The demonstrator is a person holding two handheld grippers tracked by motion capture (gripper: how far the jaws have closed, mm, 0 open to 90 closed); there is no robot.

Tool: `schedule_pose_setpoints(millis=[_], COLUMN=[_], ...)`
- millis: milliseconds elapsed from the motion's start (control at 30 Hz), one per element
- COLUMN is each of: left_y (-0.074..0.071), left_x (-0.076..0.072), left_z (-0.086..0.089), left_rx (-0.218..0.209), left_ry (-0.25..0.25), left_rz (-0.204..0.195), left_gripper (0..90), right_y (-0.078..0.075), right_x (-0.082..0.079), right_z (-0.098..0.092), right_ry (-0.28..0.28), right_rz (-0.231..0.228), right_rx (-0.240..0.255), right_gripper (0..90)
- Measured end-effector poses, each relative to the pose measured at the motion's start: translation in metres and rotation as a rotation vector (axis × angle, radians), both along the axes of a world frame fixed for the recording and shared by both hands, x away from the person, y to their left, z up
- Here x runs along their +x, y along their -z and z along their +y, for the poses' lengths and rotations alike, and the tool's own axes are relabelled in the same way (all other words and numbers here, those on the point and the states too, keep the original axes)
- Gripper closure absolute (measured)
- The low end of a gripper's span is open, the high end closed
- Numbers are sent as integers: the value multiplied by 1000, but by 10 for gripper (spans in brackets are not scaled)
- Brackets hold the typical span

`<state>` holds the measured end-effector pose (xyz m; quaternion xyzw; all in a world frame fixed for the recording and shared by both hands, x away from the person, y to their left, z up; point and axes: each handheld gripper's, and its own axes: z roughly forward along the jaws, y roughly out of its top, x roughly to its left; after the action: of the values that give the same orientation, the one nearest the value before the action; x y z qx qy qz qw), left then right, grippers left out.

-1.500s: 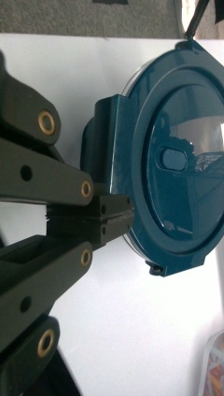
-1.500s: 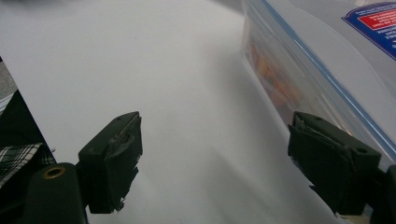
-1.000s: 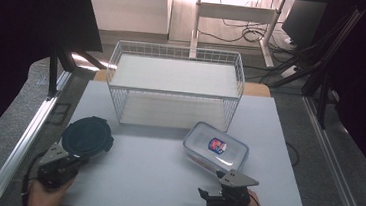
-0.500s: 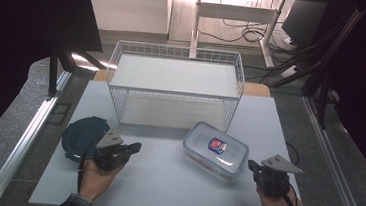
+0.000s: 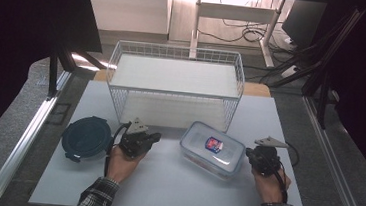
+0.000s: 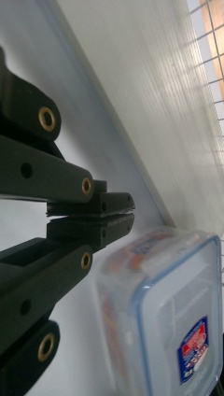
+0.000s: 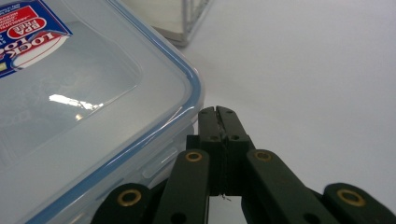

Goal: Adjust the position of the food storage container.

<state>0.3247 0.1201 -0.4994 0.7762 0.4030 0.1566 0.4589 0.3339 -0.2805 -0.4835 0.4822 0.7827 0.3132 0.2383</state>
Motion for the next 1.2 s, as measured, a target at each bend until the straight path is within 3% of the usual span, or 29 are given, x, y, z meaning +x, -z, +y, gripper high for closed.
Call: schedule_pose_setpoints(millis=[67, 167, 300, 400, 467, 700, 733, 767, 800, 833, 900, 967, 1133, 1200], left_y=[0, 3, 10, 12, 12, 10, 8, 8, 6, 6, 7, 7, 4, 4], left_x=[2, 14, 25, 22, 20, -5, -16, -16, -28, -28, -47, -52, -83, -87], left_z=[-3, -8, -13, -10, -10, 0, 4, 4, 10, 10, 19, 22, 34, 35], left_rx=[7, 51, 73, 58, 54, 33, 28, 28, 23, 23, 8, 9, 15, 13], left_ry=[-7, -26, -42, -41, -40, -31, -30, -30, -35, -35, -49, -51, -70, -73], left_rz=[4, 14, 57, 62, 63, 94, 100, 100, 113, 113, 125, 127, 118, 116], left_gripper=[882, 881, 879, 899, 900, 900, 900, 900, 900, 900, 900, 899, 899, 899], right_y=[0, 2, 3, 3, 3, 5, 6, 6, 6, 6, 7, 7, 8, 8], right_x=[2, 11, 14, 11, 10, 9, 8, 8, 7, 7, 2, -2, -11, -13], right_z=[4, 24, 40, 46, 46, 53, 54, 56, 57, 57, 65, 71, 83, 84], right_ry=[-11, -53, -96, -109, -113, -133, -143, -154, -164, -164, -200, -223, -281, -290], right_rz=[0, 5, 18, 18, 22, 37, 38, 45, 51, 51, 58, 63, 60, 62], right_rx=[1, 11, 38, 26, 51, 82, 85, 93, 100, 100, 108, 104, 94, 94], right_gripper=[892, 892, 892, 892, 892, 893, 893, 893, 893, 893, 893, 893, 892, 893])
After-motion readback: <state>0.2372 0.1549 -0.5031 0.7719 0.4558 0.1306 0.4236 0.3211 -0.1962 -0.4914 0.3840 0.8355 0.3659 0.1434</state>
